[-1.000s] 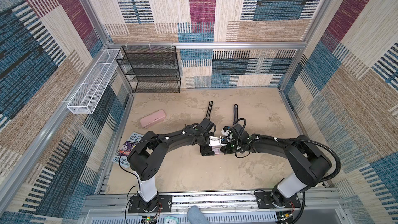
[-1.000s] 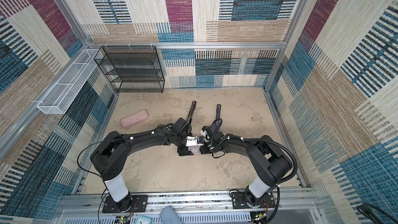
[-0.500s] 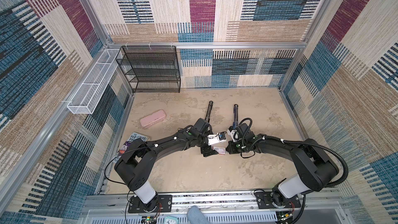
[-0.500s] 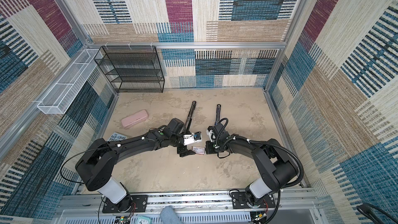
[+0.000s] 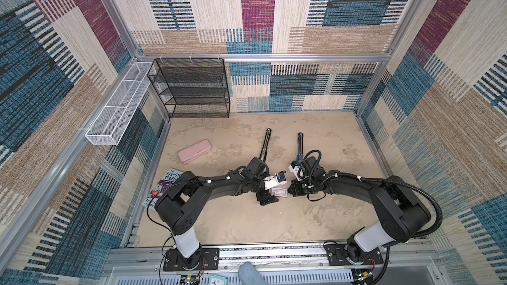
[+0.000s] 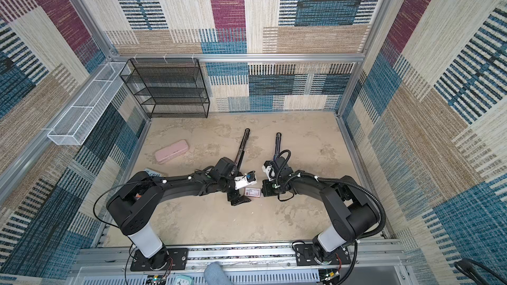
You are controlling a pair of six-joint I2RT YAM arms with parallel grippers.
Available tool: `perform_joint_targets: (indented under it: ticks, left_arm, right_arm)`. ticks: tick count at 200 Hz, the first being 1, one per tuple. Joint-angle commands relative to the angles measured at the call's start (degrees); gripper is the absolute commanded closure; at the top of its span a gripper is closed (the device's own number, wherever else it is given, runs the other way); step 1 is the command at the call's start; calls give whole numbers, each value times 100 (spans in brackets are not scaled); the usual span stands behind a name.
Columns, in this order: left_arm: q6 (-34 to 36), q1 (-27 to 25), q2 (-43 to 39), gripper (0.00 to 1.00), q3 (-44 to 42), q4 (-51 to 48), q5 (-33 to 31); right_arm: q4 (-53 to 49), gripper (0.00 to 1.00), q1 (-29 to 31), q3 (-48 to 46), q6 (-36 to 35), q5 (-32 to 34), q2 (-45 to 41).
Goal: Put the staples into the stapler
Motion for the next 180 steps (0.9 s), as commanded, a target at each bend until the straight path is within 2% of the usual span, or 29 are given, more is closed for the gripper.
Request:
perform_joint_targets:
  ticks: [1,61,147,169,180]
  left_arm:
    - [335,1,172,12,127,-58,-108]
    - [645,9,447,17,490,-621,-87]
    - [628,-1,226,30,351,-889,63]
    - [630,5,241,30,359,-874,92]
    - [614,4,290,36,418,-901,119]
  right_arm:
    - [-13,99,8,55,-91,-89,2]
    - [-39,99,1,101,-102,-117,54]
    - [-6,99,-27,134,65,24,195]
    - [48,99,-27,116,68,-44,198]
    - [48,99,-27,124,76,-59,219]
